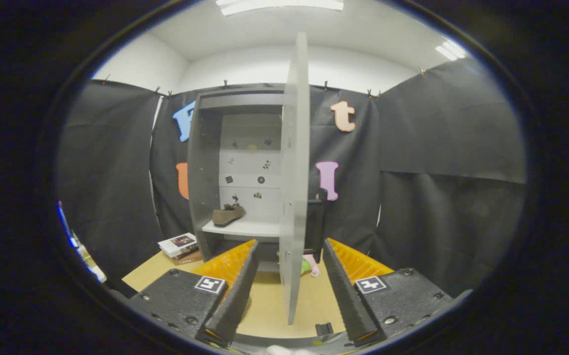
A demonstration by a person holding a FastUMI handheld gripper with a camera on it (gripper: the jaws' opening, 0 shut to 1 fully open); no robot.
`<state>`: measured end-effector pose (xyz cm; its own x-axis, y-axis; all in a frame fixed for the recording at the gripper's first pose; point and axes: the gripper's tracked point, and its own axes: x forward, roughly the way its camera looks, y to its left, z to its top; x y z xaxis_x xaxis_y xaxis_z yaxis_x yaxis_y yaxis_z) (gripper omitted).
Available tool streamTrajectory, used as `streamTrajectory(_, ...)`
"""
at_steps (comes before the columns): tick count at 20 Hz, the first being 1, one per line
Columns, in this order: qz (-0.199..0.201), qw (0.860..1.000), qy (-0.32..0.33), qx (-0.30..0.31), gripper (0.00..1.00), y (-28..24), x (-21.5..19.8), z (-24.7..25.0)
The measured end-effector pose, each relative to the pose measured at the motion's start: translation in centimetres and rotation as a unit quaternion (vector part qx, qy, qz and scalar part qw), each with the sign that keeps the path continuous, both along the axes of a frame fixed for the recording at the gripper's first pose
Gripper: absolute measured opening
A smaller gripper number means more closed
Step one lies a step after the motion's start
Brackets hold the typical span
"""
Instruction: Open the shoe cabinet door, grab the shoes and put them into the shoe cabinet, then close the shoe cabinet door.
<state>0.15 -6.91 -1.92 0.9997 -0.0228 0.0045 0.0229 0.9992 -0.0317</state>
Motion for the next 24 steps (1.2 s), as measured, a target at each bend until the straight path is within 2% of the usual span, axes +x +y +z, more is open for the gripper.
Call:
streamTrajectory(2, 0.006, 1.0, -0.01, -0.001, 0.93, 3.0, -0.5, -0.9)
streamTrajectory(6, 0.031, 0.999, 0.025, 0.01, 0.97, 8.3, 0.4, -6.3)
streamTrajectory(13, 0.075, 0.991, 0.112, -0.019, 0.98, 15.4, 3.9, -19.3)
streamTrajectory(19, 0.124, 0.979, 0.159, -0.039, 0.98, 20.2, 8.1, -29.5)
streamTrajectory(20, 0.129, 0.973, 0.185, -0.037, 0.98, 20.7, 8.9, -31.6)
streamTrajectory(21, 0.132, 0.969, 0.207, -0.024, 0.98, 21.0, 9.5, -33.6)
streamTrajectory(24, 0.108, 0.957, 0.27, 0.01, 1.0, 20.3, 12.5, -38.0)
